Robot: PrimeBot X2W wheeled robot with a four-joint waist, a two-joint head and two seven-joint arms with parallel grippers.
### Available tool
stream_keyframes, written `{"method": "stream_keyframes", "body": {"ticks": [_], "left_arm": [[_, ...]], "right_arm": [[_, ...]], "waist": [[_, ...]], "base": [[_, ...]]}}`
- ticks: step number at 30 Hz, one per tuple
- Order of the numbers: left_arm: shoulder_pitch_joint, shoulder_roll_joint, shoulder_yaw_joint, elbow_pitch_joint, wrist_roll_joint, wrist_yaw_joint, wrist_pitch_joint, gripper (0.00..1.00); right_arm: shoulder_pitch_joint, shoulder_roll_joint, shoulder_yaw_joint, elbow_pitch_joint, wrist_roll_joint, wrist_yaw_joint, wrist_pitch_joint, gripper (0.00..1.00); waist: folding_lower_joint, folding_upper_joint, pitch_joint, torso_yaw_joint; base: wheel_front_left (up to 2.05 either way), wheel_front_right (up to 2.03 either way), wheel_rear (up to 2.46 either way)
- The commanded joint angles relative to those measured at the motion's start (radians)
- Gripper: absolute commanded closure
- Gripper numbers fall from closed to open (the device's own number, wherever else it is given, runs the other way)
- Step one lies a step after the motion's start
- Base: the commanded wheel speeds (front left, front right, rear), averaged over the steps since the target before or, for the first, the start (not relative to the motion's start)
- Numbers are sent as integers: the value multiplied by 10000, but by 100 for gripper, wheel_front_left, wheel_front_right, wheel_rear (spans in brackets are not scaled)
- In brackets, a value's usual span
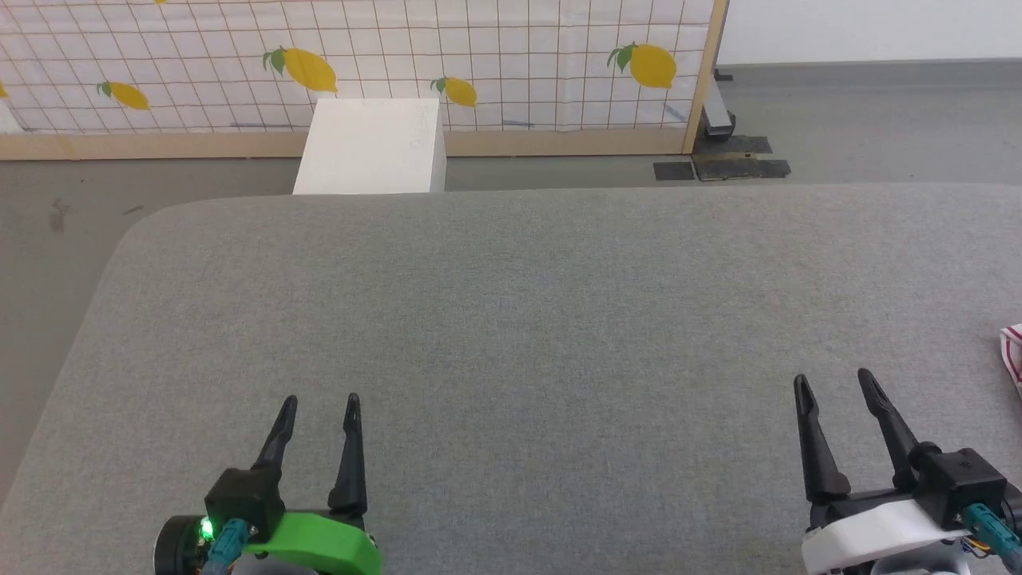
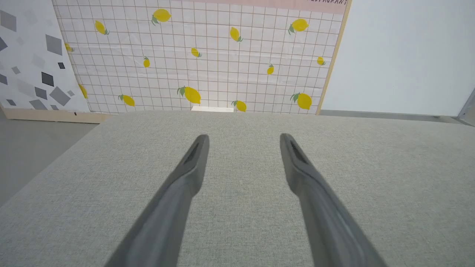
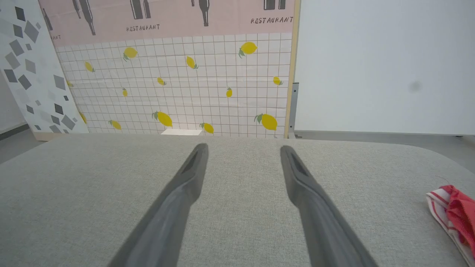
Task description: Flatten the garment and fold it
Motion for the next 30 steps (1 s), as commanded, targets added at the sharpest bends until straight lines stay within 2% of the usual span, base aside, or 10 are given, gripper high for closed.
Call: {"method": "stream_keyframes", "body": {"ticks": [1,16,17,30], "left_arm": [[114,-28,-7,14,110,-21,-38,0],[57,-46,-29,119,-5,-9,-38,0],[-1,-4,-23,113,-25,10,0,100],[-41,-6,25,25,80,44,208,100]], "right_arm": [[83,52,2,-74,-32,-17,-87,0],[51,128,-50,-228,-19,-17,-99,0],[-1,83,-29,-167,0,0,-42,100],[-51,90,10,-222,-73,0,153,100]], "waist": [[1,0,24,3],[1,0,58,37],[1,0,59,36],[1,0,57,41]], "base": [[0,0,0],[0,0,0],[0,0,0],[0,0,0]]}}
